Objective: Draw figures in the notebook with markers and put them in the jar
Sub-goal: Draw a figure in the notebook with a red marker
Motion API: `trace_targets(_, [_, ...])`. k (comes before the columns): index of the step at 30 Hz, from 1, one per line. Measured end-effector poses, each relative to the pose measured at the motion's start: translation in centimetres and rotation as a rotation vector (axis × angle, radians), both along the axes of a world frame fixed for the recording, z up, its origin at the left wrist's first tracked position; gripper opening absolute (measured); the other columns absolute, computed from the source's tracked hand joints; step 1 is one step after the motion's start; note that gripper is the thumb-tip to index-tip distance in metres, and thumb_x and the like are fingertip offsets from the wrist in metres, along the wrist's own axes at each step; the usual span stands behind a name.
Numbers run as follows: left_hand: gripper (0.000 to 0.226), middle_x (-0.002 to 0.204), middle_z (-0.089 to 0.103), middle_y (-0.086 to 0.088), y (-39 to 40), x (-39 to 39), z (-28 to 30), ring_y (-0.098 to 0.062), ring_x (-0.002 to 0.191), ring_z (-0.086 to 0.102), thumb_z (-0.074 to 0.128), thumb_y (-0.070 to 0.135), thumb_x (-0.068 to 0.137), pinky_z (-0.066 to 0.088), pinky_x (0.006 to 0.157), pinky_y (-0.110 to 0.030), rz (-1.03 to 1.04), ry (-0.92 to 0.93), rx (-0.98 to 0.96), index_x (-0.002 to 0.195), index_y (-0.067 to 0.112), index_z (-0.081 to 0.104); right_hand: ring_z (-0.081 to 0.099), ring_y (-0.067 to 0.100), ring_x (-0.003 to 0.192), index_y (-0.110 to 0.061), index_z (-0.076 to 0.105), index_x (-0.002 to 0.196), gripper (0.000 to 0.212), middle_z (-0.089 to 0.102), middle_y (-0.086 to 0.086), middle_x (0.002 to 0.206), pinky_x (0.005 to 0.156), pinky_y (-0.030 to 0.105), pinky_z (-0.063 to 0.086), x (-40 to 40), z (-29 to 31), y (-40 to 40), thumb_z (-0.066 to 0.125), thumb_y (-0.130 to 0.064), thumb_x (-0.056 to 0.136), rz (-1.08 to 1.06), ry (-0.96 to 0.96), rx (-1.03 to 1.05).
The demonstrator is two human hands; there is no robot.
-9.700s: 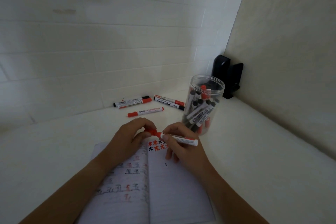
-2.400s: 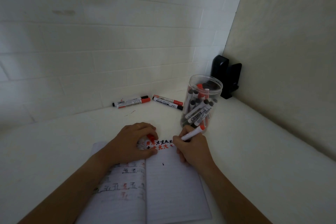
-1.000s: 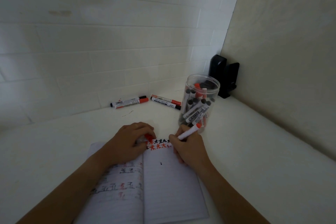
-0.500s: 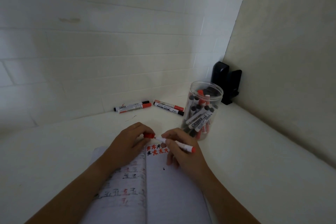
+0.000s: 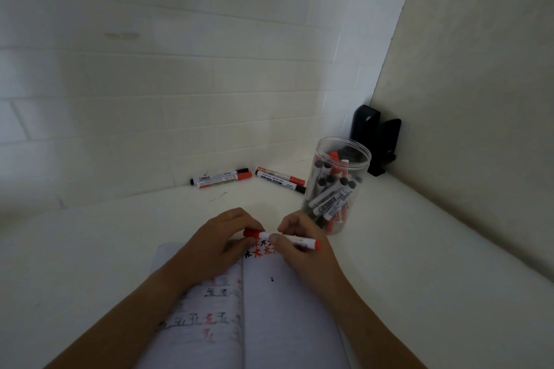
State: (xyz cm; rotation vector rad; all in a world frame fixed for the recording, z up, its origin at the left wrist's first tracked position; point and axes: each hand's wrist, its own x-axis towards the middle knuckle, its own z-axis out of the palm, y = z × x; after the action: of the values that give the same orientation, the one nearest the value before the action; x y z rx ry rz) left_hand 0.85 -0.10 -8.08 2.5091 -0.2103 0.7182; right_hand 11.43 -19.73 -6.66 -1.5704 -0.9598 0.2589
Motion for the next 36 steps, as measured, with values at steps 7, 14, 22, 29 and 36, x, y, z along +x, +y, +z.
trace_targets(7, [0.024,0.106,0.06,0.014,0.3,0.0,-0.3,-0.004,0.095,0.058,0.05,0.028,0.1,0.047,0.078,-0.018,0.064,-0.058,-0.027,0.117,0.021,0.066,0.072,0.034,0.065,-0.004,0.07,0.103,0.013,0.076,0.013,0.087,0.059,0.037,0.06,0.7,0.7,-0.6,0.058,-0.007,0.103,0.062,0.193,0.036])
trace_targets(14, [0.02,0.094,0.065,0.02,0.0,0.0,-0.2,-0.004,0.087,0.063,0.052,0.043,0.098,0.051,0.073,-0.022,0.075,-0.011,-0.117,0.104,0.029,0.065,0.062,0.003,0.087,-0.028,0.064,0.112,0.017,0.066,-0.015,0.098,0.074,0.018,0.05,1.2,-1.2,0.0,0.057,-0.026,0.098,-0.058,-0.528,-0.339])
trace_targets(22, [0.045,0.079,0.057,0.015,0.0,0.3,-0.8,-0.003,0.077,0.051,0.033,0.057,0.102,0.039,0.07,-0.019,0.101,0.018,-0.037,0.089,0.027,0.063,0.044,0.012,0.061,-0.022,0.05,0.091,0.022,0.053,-0.005,0.077,0.057,0.027,0.031,-1.5,-2.1,2.9,0.039,-0.04,0.097,-0.175,-0.868,-0.401])
trace_targets(29, [0.038,0.096,0.057,0.013,0.3,0.6,-1.6,-0.006,0.091,0.053,0.033,0.038,0.104,0.044,0.082,-0.027,0.172,0.035,0.002,0.096,0.023,0.068,0.034,0.009,0.043,-0.026,0.039,0.059,0.058,0.035,-0.01,0.05,0.046,0.026,0.02,-0.9,-2.6,3.0,0.037,-0.075,0.09,-0.415,-0.871,-0.537])
trace_targets(36, [0.029,0.099,0.056,0.014,0.9,0.9,-2.2,-0.004,0.093,0.051,0.039,0.033,0.094,0.047,0.081,-0.027,0.213,0.046,0.031,0.097,0.024,0.067,0.023,0.008,0.038,-0.023,0.027,0.048,0.058,0.021,-0.008,0.041,0.045,0.025,0.013,-1.2,-2.2,2.8,0.041,-0.063,0.088,-0.466,-0.794,-0.692])
